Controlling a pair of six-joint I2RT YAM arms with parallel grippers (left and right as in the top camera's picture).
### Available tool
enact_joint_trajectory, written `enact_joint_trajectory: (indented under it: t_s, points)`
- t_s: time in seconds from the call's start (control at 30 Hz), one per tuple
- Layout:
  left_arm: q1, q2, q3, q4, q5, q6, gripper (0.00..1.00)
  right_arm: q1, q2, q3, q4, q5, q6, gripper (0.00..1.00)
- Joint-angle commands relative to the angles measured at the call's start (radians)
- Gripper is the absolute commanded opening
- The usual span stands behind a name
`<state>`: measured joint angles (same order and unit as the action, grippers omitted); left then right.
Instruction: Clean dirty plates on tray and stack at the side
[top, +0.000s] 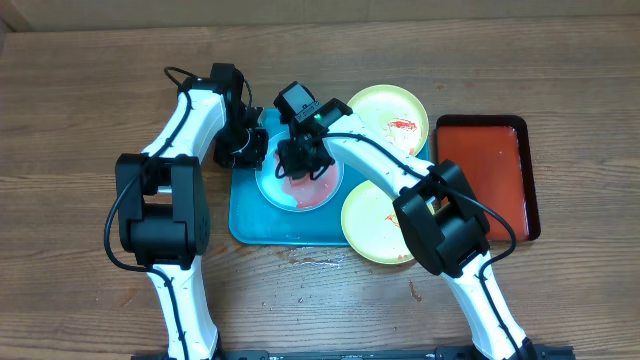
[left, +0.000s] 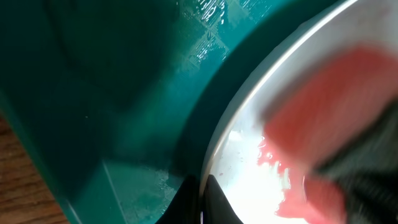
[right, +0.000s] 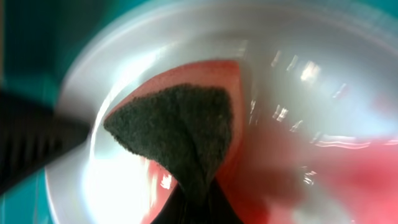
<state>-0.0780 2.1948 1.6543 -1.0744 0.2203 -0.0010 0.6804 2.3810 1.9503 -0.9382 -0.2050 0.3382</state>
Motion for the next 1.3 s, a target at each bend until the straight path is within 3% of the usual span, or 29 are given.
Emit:
enact_joint_trajectory:
  t_s: [0.0, 0.13, 0.3, 0.5, 0.57, 0.73, 1.0, 1.27]
  points:
    - [0.005, 0.009, 0.009, 0.006, -0.010, 0.012, 0.04, 0.003, 0.018, -0.005, -0.080, -0.090, -0.040, 0.04]
    - [0.005, 0.009, 0.009, 0.006, -0.010, 0.013, 0.04, -0.013, 0.015, 0.004, -0.169, 0.084, -0.038, 0.04]
    - [0.005, 0.009, 0.009, 0.006, -0.010, 0.013, 0.04, -0.021, 0.015, 0.062, -0.247, 0.448, 0.042, 0.04]
    - [0.005, 0.009, 0.009, 0.006, -0.009, 0.012, 0.04, -0.014, 0.016, 0.071, -0.151, 0.608, 0.050, 0.04]
    - [0.005, 0.009, 0.009, 0.006, -0.010, 0.013, 0.04, -0.014, 0.019, 0.069, -0.096, 0.563, 0.023, 0.04]
    - [0.005, 0.009, 0.009, 0.006, -0.010, 0.012, 0.04, -0.014, 0.050, 0.066, 0.012, 0.218, -0.085, 0.04]
    - [0.005, 0.009, 0.009, 0.010, -0.010, 0.012, 0.04, -0.013, 0.081, 0.067, -0.080, -0.332, -0.227, 0.04]
    - [0.005, 0.009, 0.009, 0.009, -0.010, 0.012, 0.04, -0.040, 0.066, 0.067, -0.213, -0.388, -0.281, 0.04]
